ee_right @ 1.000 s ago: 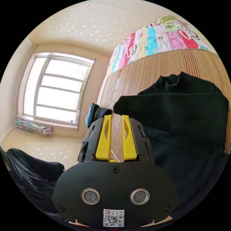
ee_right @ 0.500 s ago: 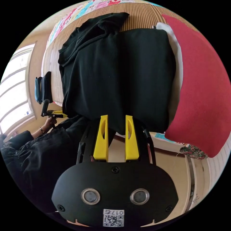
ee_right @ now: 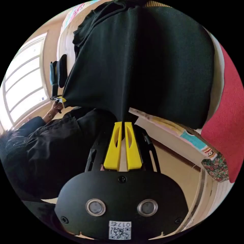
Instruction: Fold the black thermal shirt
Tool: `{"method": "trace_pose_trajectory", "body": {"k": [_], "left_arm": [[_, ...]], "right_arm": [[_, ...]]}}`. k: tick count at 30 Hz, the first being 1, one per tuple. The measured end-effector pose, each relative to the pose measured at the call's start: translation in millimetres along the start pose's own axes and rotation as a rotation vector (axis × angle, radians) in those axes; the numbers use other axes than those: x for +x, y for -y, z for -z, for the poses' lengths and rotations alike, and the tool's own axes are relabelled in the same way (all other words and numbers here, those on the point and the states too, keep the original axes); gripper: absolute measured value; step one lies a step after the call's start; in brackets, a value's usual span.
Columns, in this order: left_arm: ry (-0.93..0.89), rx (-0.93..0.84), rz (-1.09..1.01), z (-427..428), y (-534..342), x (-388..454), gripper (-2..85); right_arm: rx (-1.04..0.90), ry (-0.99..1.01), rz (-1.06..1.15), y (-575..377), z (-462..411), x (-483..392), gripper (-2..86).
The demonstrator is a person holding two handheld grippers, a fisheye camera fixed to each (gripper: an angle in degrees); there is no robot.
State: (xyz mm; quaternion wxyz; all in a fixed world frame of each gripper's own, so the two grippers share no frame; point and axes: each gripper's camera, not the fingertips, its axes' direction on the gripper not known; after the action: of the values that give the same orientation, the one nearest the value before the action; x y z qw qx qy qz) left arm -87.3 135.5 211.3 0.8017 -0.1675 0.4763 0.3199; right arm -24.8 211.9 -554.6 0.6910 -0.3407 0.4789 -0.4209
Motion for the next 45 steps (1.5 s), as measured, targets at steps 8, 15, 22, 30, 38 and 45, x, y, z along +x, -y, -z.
{"method": "trace_pose_trajectory", "body": {"k": [8, 15, 22, 30, 38, 45], "left_arm": [[-0.203, 0.223, 0.075, 42, -101, 33, 0.9], [-0.592, 0.618, 0.072, 69, -78, 32, 1.4], [-0.61, 0.907, -0.015, 151, 92, 48, 6.0], [-0.095, 0.984, 0.207, 159, 130, 60, 13.2], [0.172, 0.847, 0.483, 69, 68, 34, 17.1], [-0.179, 0.915, 0.563, 34, 94, -1, 11.5]], "right_arm": [[0.211, 0.506, 0.127, -131, 62, 29, 2.1], [0.613, 0.978, 0.299, -90, 80, 70, 1.9], [0.842, 0.964, 0.267, 138, 170, 66, 2.2], [0.762, 0.161, -0.184, 228, 180, 25, 6.3], [0.693, -0.244, -0.333, 121, 108, 39, 15.3], [0.766, 0.292, -0.373, 89, 47, 102, 12.4]]}}
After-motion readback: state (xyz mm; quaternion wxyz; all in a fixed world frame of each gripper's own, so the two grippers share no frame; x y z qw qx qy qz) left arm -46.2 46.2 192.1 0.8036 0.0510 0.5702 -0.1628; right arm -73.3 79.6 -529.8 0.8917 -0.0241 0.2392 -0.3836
